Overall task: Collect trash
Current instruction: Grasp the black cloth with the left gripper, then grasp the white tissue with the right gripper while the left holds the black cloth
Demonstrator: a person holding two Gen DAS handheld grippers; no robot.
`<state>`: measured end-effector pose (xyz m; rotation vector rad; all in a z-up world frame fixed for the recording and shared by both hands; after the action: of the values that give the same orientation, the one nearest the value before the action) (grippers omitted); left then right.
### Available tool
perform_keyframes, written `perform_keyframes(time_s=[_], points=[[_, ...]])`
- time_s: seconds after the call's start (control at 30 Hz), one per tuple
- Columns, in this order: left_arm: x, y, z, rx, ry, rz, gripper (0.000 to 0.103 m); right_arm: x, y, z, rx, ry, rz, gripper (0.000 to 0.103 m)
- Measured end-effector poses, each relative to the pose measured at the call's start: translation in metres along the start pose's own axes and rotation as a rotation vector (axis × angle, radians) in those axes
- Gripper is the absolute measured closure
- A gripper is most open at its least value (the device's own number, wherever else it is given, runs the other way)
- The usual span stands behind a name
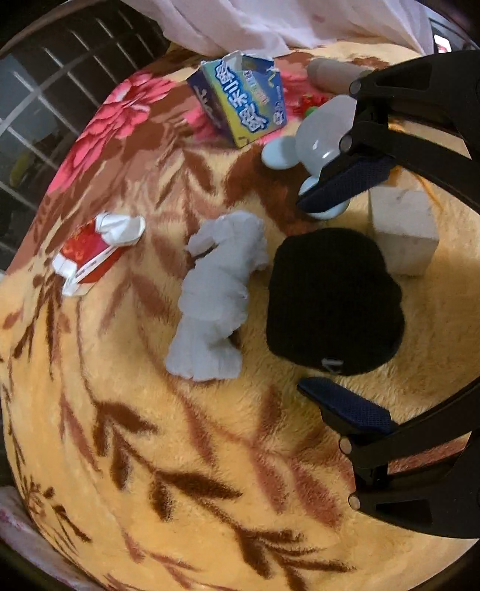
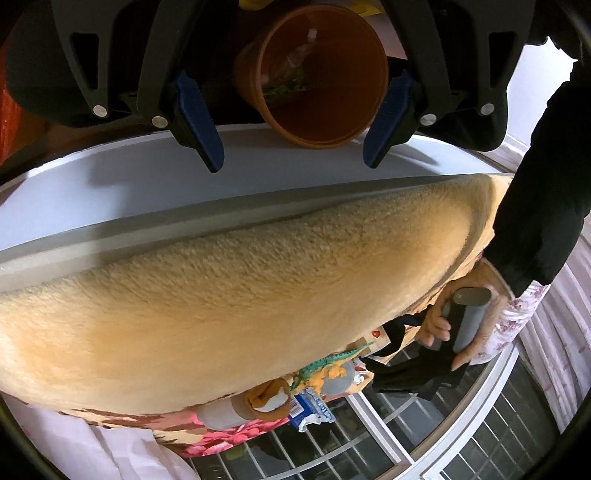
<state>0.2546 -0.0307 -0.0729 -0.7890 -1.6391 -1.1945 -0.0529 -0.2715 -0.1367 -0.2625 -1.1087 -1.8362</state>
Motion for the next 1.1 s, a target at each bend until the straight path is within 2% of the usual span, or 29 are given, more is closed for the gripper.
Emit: perform_keyframes(time_s=[0.03,0.1,0.23,0.37,0.47,0.6,0.7,0.8,0.93,1.0,1.1], points=[[0.0,0.0,0.002,-0.016,0.032,-0.018,0.034,0.0,0.001,0.0,0.002,-0.001,-0.001,0.027],[0.002,0.0,0.004,-0.034,0.011,-0.043,0.045,0.0,0.001,0.002,0.008,-0.003,0.0,0.027],[0.01,-0.001,0.019,-0.022,-0.066,-0.054,0.049,0.001,0.002,0.007,0.017,-0.012,-0.001,0.027],[0.033,-0.017,0.041,-0.059,-0.053,-0.108,0.049,0.009,0.009,0.017,0.057,-0.024,-0.013,0.027],[0.061,-0.044,0.065,-0.099,-0.044,-0.155,0.049,0.014,0.021,0.029,0.113,-0.027,-0.011,0.027],[0.095,-0.084,0.088,-0.149,-0.009,-0.241,0.049,0.013,0.06,0.061,0.256,-0.014,-0.018,0.027],[0.117,-0.116,0.1,-0.191,0.017,-0.322,0.049,0.003,0.104,0.089,0.359,0.03,-0.018,0.022],[0.127,-0.131,0.103,-0.22,0.028,-0.372,0.049,-0.022,0.158,0.115,0.48,0.051,-0.014,0.022],[0.128,-0.141,0.108,-0.228,0.02,-0.381,0.049,-0.088,0.223,0.14,0.564,0.075,0.081,0.022],[0.125,-0.142,0.109,-0.237,0.022,-0.386,0.049,-0.117,0.24,0.146,0.596,0.063,0.122,0.022],[0.122,-0.145,0.113,-0.253,0.035,-0.398,0.049,-0.171,0.254,0.154,0.704,0.016,0.232,0.024]])
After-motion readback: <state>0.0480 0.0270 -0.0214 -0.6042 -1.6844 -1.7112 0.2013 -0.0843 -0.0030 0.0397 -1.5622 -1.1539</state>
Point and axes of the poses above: each gripper's, at about its wrist camera, not at the fingertips, and x roughly against the way its jaws point, z to its left, y to its top, the point moved 6 cm from there along -x, roughly the way its jaws point, and after that the axes turned 11 degrees about y, right-handed, at the moved point
